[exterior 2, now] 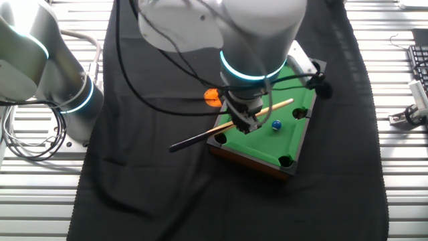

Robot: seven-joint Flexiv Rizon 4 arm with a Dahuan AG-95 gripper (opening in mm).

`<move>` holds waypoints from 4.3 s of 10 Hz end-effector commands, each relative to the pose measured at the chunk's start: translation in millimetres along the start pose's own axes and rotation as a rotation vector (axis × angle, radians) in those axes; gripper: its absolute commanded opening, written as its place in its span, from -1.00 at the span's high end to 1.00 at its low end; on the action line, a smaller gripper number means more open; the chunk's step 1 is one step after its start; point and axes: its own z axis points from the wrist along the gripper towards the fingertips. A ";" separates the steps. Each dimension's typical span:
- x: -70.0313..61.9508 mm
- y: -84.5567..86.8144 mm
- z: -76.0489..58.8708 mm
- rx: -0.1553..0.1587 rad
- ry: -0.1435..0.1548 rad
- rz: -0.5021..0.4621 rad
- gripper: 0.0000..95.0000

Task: Hit the pool ball

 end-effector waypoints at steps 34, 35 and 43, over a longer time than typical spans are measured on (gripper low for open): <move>0.3 -0.9 0.9 0.073 -0.085 0.166 1.00; 0.3 -0.9 0.9 0.072 -0.087 0.165 1.00; 3.4 -4.1 2.9 0.071 -0.072 0.045 1.00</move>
